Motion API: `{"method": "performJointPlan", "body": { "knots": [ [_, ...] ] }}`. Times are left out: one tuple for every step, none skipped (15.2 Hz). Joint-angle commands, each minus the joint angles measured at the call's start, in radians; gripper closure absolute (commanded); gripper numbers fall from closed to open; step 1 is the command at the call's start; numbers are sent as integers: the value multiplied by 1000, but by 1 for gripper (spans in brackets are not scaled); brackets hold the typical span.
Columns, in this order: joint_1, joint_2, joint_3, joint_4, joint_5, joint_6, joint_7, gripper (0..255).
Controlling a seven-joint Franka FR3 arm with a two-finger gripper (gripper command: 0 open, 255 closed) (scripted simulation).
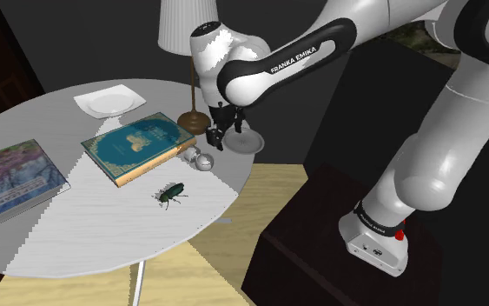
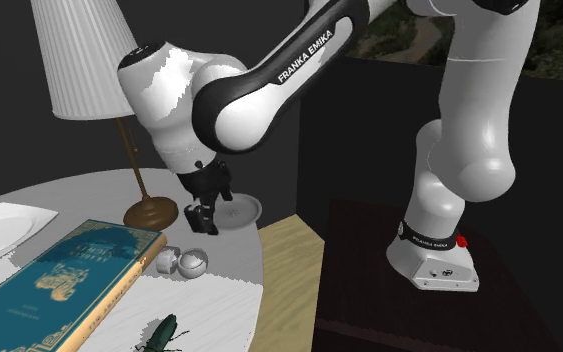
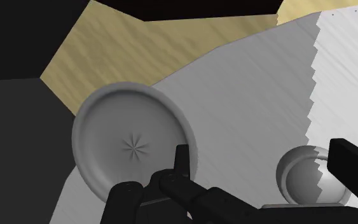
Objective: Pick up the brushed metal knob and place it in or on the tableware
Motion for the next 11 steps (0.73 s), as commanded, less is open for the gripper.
{"method": "performJointPlan", "body": {
  "knots": [
    [19,85,7,68,-38,10,39,0],
    [28,124,8,102,-56,12,54,0],
    [39,163,8,137,-74,13,68,0],
    [50,202,7,174,-92,13,82,0],
    [62,241,5,212,-109,11,94,0],
    [76,281,2,251,-125,9,104,0],
    [89,320,-1,292,-141,5,114,0],
    [103,360,-5,335,-155,0,122,0],
    [104,362,-6,337,-156,0,123,0],
    [104,366,-8,330,-159,12,125,0],
    [103,370,-10,323,-162,23,127,0]
  ]
}}
